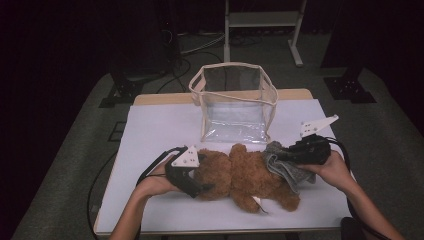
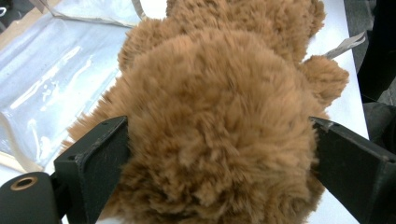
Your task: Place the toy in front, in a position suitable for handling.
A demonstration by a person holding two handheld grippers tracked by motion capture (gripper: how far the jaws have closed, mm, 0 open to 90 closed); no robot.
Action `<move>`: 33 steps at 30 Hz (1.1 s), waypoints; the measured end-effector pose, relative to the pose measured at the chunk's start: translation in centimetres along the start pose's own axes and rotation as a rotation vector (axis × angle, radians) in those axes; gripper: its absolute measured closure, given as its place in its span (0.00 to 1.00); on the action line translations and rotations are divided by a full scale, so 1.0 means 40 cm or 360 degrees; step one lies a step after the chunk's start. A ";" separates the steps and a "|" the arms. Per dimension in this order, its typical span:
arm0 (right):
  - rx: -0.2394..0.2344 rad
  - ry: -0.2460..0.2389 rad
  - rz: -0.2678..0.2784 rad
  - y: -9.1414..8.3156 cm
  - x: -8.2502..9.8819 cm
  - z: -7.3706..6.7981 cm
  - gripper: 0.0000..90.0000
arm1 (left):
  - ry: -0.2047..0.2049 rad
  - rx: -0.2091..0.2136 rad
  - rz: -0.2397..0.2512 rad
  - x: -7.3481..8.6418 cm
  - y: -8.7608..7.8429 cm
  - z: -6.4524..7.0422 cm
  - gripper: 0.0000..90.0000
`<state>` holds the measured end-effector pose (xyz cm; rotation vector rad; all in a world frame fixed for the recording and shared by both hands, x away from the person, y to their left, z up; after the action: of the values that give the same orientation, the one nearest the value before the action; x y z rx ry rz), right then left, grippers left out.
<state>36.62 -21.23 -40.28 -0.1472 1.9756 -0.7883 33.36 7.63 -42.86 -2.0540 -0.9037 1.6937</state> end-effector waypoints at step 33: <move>-0.0040 0.0069 0.0180 -0.052 0.027 -0.001 0.86 | -0.0082 -0.0074 -0.0036 0.004 0.020 -0.029 0.15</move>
<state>35.59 -23.28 -39.87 -0.0328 2.0164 -0.6990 34.72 7.30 -43.18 -2.0306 -0.9877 1.7365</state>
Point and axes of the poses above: each handheld gripper's, and its own axes: y roughly forward along the jaws, x roughly out of its underside, z roughly to its right, the point moved 7 cm from there along y, roughly forward along the jaws, and after that the axes turned 10 degrees about y, right-handed, at the moved point
